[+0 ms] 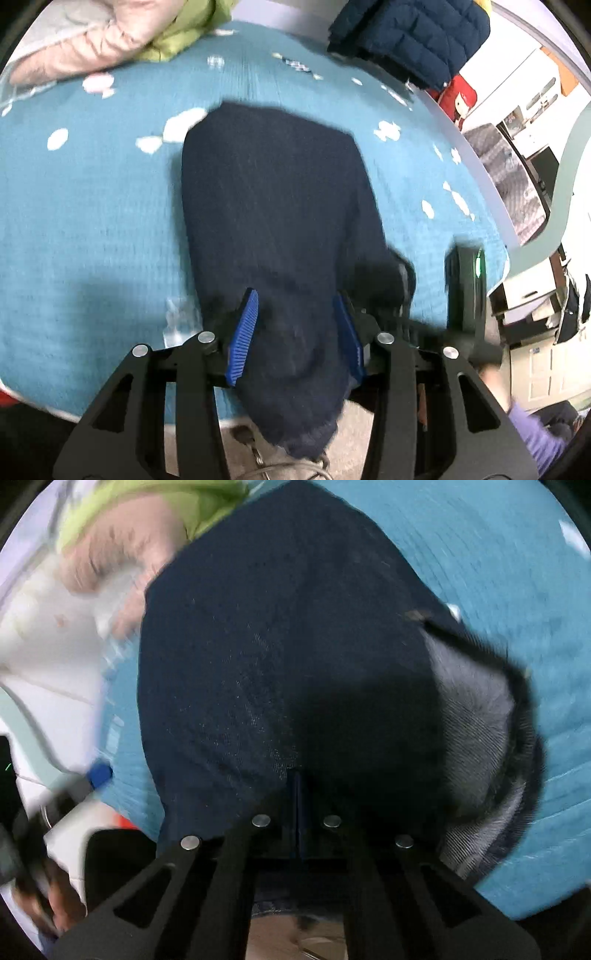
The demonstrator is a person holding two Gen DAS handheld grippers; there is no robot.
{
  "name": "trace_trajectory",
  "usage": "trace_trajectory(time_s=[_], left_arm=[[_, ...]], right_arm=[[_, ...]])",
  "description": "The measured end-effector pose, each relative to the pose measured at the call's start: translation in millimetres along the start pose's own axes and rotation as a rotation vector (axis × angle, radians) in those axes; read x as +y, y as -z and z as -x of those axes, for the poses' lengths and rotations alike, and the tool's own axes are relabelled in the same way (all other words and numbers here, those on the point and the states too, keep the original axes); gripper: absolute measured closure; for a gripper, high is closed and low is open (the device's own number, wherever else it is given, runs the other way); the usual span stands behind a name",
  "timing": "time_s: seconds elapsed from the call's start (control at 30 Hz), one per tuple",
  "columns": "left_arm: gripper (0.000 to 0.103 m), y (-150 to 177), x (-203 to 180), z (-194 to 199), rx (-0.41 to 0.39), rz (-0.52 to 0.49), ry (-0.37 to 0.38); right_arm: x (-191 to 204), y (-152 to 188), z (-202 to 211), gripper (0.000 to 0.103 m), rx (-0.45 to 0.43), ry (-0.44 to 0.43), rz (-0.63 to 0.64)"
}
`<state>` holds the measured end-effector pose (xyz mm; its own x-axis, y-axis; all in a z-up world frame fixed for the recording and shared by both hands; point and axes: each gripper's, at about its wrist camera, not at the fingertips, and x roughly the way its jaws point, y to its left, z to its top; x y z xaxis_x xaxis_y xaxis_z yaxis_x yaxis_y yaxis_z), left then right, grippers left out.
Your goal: Fold large clothes
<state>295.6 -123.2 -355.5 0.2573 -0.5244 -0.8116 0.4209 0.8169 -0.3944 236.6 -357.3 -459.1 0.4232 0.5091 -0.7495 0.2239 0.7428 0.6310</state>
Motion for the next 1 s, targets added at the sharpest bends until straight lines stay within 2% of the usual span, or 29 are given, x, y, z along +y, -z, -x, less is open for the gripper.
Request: trace_trajectory(time_s=[0.03,0.13,0.2,0.3,0.37,0.43,0.53,0.63,0.7,0.83,0.87,0.9,0.93,1.0], left_arm=[[0.060,-13.5,-3.1,-3.7,-0.004,-0.025,0.002],[0.060,-49.6,-14.9,-20.8,0.005,-0.087,-0.041],[0.060,-74.3,-22.8,-33.4,0.003,-0.103,-0.054],[0.060,-103.3,-28.4,-61.0,0.055,-0.107,-0.069],[0.060,-112.3,-22.4,-100.2,0.181,-0.079,-0.083],[0.060,-110.3,-9.3,-129.9,0.250,-0.063,-0.125],[0.060,-114.5,6.6,-144.4,0.278,0.043,-0.079],[0.060,-116.0,1.7,-150.0,0.308,-0.015,-0.090],[0.060,-114.9,-0.1,-150.0,0.302,-0.042,-0.095],[0.060,-114.3,-2.5,-148.0,0.270,-0.064,-0.092],[0.060,-113.7,-4.7,-148.7,0.264,-0.066,-0.094],[0.059,-113.6,-6.3,-147.3,0.254,-0.069,-0.096],[0.058,-113.9,-7.8,-143.6,0.238,-0.064,-0.086],[0.050,-113.2,-9.2,-128.8,0.186,-0.054,-0.045]], right_arm=[[-1.7,0.9,2.5,0.103,0.001,-0.011,-0.010],[5.6,3.9,4.7,0.103,-0.003,0.037,0.035],[1.0,4.8,3.0,0.103,-0.009,0.016,0.006],[-13.1,7.3,4.1,0.103,-0.015,-0.037,-0.035],[-14.4,9.6,6.4,0.103,-0.017,-0.051,-0.037],[-17.4,11.8,11.1,0.103,-0.017,-0.066,-0.045],[-27.2,16.6,18.6,0.103,-0.008,-0.094,-0.068],[-29.7,16.0,23.8,0.103,0.005,-0.106,-0.087],[-27.4,15.1,37.3,0.097,-0.017,-0.099,-0.085],[-20.4,-5.3,69.3,0.097,-0.126,-0.100,-0.072],[-23.8,-8.0,72.1,0.097,-0.131,-0.107,-0.079],[-29.7,-11.0,69.6,0.103,-0.118,-0.084,-0.092],[-36.6,-11.6,62.5,0.103,-0.098,-0.034,-0.106],[-49.4,-9.8,53.8,0.103,-0.095,-0.055,-0.135]])
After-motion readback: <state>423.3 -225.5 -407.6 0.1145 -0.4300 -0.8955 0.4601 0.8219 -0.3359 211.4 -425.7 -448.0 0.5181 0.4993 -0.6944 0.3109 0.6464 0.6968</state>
